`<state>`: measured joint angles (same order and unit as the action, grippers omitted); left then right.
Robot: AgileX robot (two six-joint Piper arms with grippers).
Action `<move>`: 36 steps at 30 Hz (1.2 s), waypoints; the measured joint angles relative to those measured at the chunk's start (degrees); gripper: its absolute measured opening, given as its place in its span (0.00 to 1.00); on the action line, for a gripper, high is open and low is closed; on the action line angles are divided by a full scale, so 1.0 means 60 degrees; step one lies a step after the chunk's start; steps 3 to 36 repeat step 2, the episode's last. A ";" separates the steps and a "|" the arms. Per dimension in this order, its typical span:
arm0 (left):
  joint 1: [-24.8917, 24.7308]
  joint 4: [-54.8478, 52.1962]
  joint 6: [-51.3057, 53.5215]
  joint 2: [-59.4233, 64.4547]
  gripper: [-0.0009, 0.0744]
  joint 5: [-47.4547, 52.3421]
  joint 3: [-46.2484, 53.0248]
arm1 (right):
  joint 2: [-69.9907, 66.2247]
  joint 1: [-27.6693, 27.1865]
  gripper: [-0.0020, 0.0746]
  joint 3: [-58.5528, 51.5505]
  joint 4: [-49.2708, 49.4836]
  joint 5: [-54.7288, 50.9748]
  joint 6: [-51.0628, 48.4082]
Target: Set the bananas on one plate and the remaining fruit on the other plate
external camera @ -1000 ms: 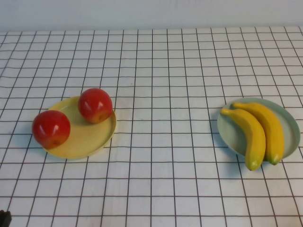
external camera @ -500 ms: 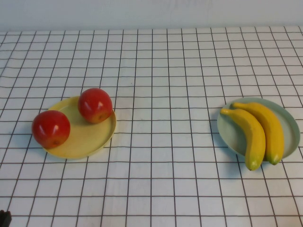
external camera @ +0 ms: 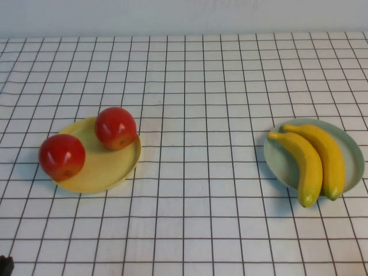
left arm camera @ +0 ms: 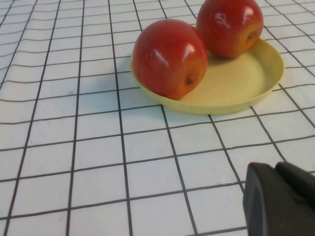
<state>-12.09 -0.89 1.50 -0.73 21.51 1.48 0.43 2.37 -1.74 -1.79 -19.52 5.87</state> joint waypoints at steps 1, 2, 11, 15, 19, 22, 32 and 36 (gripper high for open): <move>0.0000 0.0000 0.0000 0.0000 0.01 0.0000 0.0000 | 0.0000 0.0000 0.01 0.0000 0.0000 0.0000 0.0000; 0.0000 0.0000 0.0000 0.0000 0.01 0.0000 0.0000 | 0.0000 0.0000 0.01 0.0000 0.0000 0.0000 0.0000; 0.0000 0.0000 0.0000 0.0000 0.01 0.0000 0.0000 | 0.0000 0.0000 0.01 0.0000 0.0000 0.0000 0.0000; 0.0000 0.0000 0.0000 0.0000 0.01 0.0000 0.0000 | 0.0000 0.0000 0.01 0.0000 0.0000 0.0000 0.0000; 0.0000 0.0000 0.0000 0.0000 0.01 0.0000 0.0000 | 0.0000 0.0000 0.01 0.0000 0.0000 0.0000 0.0000; 0.0000 0.0000 0.0000 0.0000 0.01 0.0000 0.0000 | 0.0000 0.0000 0.01 0.0000 0.0000 0.0000 0.0000; 0.0000 0.0000 0.0000 0.0000 0.01 0.0000 0.0000 | 0.0000 0.0000 0.01 0.0000 0.0000 0.0000 0.0000; 0.0000 0.0000 0.0000 0.0000 0.01 0.0000 0.0000 | 0.0000 0.0000 0.01 0.0000 0.0000 0.0000 0.0000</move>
